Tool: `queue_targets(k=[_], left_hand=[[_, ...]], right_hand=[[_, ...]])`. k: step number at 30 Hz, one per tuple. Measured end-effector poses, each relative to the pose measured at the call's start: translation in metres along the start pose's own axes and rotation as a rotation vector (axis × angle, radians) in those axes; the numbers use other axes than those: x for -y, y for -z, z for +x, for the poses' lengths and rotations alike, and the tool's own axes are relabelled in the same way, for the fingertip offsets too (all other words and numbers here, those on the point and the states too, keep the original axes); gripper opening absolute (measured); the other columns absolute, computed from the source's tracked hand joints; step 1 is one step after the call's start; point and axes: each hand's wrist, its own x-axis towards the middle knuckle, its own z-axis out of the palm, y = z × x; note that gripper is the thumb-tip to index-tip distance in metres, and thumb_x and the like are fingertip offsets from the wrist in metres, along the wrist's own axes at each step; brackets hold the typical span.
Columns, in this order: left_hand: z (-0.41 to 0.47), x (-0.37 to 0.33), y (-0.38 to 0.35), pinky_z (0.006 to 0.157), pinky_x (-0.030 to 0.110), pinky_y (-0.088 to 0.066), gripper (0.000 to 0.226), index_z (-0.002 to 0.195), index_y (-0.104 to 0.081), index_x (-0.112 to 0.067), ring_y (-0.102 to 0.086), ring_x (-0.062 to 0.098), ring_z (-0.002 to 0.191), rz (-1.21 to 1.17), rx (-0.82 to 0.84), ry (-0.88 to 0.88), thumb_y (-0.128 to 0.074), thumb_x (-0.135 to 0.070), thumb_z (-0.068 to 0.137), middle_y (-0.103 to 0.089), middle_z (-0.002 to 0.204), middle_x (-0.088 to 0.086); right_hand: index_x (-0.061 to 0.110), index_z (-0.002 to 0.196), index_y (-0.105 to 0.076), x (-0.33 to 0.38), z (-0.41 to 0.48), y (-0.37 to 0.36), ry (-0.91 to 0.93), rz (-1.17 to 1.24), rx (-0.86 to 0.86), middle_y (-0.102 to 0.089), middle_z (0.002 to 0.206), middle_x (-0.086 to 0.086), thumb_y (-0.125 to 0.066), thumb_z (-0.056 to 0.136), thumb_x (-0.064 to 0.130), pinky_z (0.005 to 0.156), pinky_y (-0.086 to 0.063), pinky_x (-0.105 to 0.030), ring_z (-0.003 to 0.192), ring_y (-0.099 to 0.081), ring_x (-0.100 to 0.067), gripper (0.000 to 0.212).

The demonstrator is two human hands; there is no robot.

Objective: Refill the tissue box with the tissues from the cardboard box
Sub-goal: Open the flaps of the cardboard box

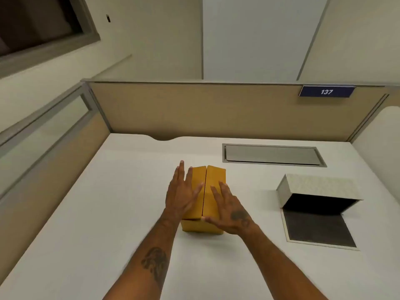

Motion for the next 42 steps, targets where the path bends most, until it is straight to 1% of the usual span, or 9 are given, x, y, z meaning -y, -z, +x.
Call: queue_targets(k=[11, 18, 22, 25, 28, 32, 36, 39, 42], left_hand=[[0.009, -0.003, -0.021, 0.103, 0.052, -0.04, 0.083, 0.15, -0.017, -0.022, -0.03, 0.032, 0.141, -0.059, 0.245, 0.121, -0.038, -0.071, 0.086, -0.003, 0.163, 0.004], [0.014, -0.003, -0.014, 0.104, 0.051, -0.039, 0.072, 0.149, -0.018, -0.022, -0.039, 0.035, 0.136, -0.13, 0.24, 0.129, -0.038, -0.061, 0.091, -0.013, 0.162, 0.003], [0.019, 0.008, 0.0, 0.107, 0.051, -0.038, 0.065, 0.148, -0.029, -0.023, -0.043, 0.033, 0.133, -0.272, 0.22, 0.186, -0.04, -0.057, 0.093, -0.037, 0.153, 0.007], [0.023, 0.024, 0.016, 0.103, 0.045, -0.044, 0.051, 0.14, -0.045, -0.024, -0.054, 0.029, 0.123, -0.418, 0.184, 0.194, -0.045, -0.047, 0.095, -0.056, 0.138, 0.008], [0.028, 0.042, 0.028, 0.099, 0.039, -0.047, 0.041, 0.132, -0.056, -0.02, -0.059, 0.024, 0.116, -0.472, 0.131, 0.191, -0.049, -0.034, 0.093, -0.063, 0.131, 0.008], [0.03, 0.063, 0.026, 0.096, 0.041, -0.048, 0.046, 0.139, -0.047, -0.017, -0.057, 0.027, 0.118, -0.44, 0.027, 0.249, -0.055, -0.025, 0.094, -0.056, 0.137, 0.011], [0.022, 0.068, 0.007, 0.117, 0.045, -0.023, 0.055, 0.147, -0.033, -0.015, -0.026, 0.027, 0.144, -0.025, -0.061, 0.175, -0.051, -0.029, 0.097, -0.027, 0.158, 0.008], [0.017, 0.059, -0.011, 0.12, 0.042, -0.008, 0.047, 0.144, -0.036, -0.015, -0.013, 0.021, 0.148, 0.161, 0.028, 0.111, -0.032, -0.035, 0.102, -0.023, 0.16, 0.006], [0.016, 0.045, -0.025, 0.118, 0.045, -0.02, 0.063, 0.144, -0.034, -0.011, -0.023, 0.025, 0.145, -0.048, 0.152, 0.225, -0.027, -0.053, 0.098, -0.031, 0.156, 0.008]], right_hand=[[0.023, 0.155, 0.012, -0.005, 0.013, -0.028, -0.006, 0.034, 0.035, 0.017, 0.164, -0.007, -0.041, 0.074, 0.083, 0.122, -0.011, -0.042, 0.152, 0.008, -0.028, 0.113], [0.033, 0.154, 0.011, -0.006, 0.009, -0.022, 0.011, 0.049, -0.003, 0.016, 0.164, -0.001, -0.037, 0.083, 0.076, 0.118, -0.026, -0.043, 0.152, -0.01, -0.026, 0.096], [0.048, 0.147, 0.017, -0.012, -0.003, -0.008, 0.051, 0.173, -0.08, 0.012, 0.165, 0.006, -0.039, 0.089, 0.06, 0.103, -0.046, -0.034, 0.135, -0.043, -0.025, 0.081], [0.055, 0.145, 0.013, -0.019, -0.016, 0.002, 0.077, 0.221, -0.225, -0.002, 0.165, 0.006, -0.04, 0.092, 0.037, 0.073, -0.056, -0.022, 0.095, -0.062, -0.011, 0.077], [0.034, 0.154, -0.017, -0.027, -0.026, 0.007, 0.054, 0.113, -0.375, -0.021, 0.163, -0.007, -0.053, 0.088, 0.016, 0.064, -0.057, -0.019, 0.088, -0.065, -0.01, 0.077], [0.005, 0.116, -0.069, -0.043, -0.027, 0.003, -0.059, -0.192, -0.479, -0.056, 0.139, -0.019, -0.075, 0.073, 0.017, 0.092, -0.054, -0.049, 0.126, -0.056, -0.041, 0.045], [0.01, 0.078, -0.076, -0.042, -0.022, 0.005, -0.189, -0.217, -0.32, -0.075, 0.097, -0.01, -0.074, 0.072, 0.019, 0.082, -0.058, -0.043, 0.092, -0.07, -0.032, 0.011], [0.015, 0.065, -0.062, -0.037, -0.007, 0.002, -0.286, -0.115, -0.229, -0.066, 0.068, -0.003, -0.048, 0.089, 0.031, 0.067, -0.053, -0.031, 0.067, -0.062, -0.021, 0.033], [0.014, 0.076, -0.066, -0.029, 0.009, -0.003, -0.405, 0.026, -0.23, -0.071, 0.075, -0.003, -0.036, 0.096, 0.053, 0.061, -0.05, -0.029, 0.069, -0.065, -0.021, 0.053]])
